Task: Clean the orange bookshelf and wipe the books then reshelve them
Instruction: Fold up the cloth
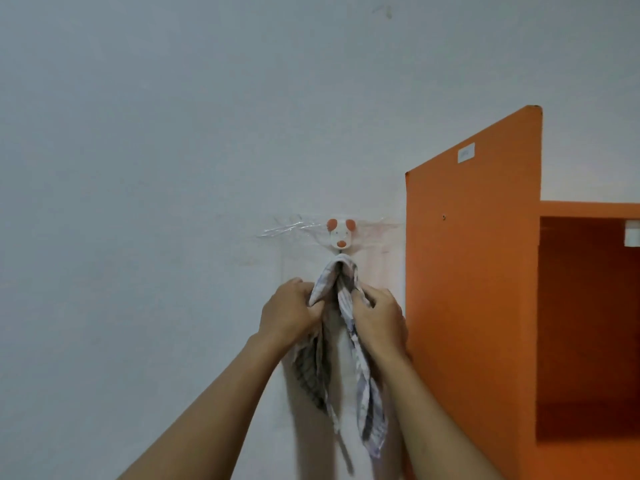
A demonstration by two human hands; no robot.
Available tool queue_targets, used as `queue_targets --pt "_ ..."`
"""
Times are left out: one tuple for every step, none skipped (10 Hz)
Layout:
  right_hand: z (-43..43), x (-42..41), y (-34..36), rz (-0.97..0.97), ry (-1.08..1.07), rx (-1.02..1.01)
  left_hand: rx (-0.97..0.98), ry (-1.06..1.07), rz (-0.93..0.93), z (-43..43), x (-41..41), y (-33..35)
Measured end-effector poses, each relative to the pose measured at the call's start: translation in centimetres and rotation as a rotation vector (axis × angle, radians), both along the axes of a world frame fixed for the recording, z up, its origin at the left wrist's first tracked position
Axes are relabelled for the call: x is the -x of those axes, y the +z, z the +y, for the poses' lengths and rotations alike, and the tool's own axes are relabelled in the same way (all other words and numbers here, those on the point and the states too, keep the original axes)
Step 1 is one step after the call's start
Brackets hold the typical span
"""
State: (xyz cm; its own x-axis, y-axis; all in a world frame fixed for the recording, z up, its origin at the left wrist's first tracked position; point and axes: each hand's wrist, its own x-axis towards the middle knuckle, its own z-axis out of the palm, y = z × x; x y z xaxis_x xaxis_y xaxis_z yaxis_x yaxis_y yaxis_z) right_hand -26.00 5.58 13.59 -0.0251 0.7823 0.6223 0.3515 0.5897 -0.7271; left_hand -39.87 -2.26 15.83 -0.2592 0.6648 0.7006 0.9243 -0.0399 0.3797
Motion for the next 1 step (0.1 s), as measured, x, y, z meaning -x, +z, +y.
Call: queue_targets --pt "-0.89 -0.72 1.46 0.055 0.041 -0.044 0.037 -0.058 -0.003 -1.39 -0.05 1.09"
